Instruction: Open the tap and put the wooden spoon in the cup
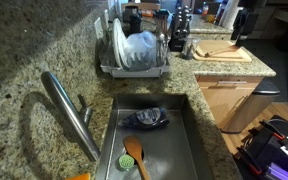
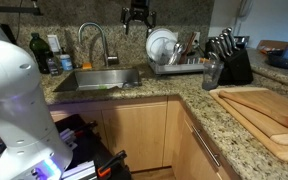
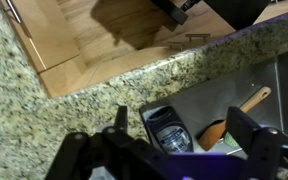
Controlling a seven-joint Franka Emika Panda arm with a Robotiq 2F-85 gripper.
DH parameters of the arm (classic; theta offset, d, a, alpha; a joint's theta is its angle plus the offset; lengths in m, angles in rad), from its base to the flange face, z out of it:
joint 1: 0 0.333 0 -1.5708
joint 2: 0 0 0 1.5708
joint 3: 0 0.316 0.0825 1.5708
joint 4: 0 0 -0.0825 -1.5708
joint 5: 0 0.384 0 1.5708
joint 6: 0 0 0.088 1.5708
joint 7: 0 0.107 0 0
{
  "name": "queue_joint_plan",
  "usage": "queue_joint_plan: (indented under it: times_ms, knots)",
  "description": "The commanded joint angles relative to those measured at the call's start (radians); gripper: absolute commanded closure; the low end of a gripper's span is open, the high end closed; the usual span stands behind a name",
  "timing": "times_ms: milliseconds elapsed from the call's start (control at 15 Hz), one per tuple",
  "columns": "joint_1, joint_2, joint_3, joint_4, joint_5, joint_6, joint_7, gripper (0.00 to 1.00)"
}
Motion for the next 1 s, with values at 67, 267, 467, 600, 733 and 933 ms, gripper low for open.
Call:
queue_joint_plan:
  times_ms: [67,267,467,600,733,933]
  knots:
    - [0.026,0.056,0.092,0.055,-0.002,0.014,-0.002,0.00]
    - [0.053,0.128,0.144,0.135,-0.011,0.014,0.002,0.00]
    - [0.054,0.166,0.149,0.094,0.029,0.018,0.013,0.00]
    - [0.088,0.231,0.187,0.095,0.103,0.042,-0.040,0.00]
    - [0.119,0.311,0.245,0.128,0.143,0.068,-0.079,0.00]
    - [0.154,0.459,0.319,0.220,0.083,0.057,-0.072,0.00]
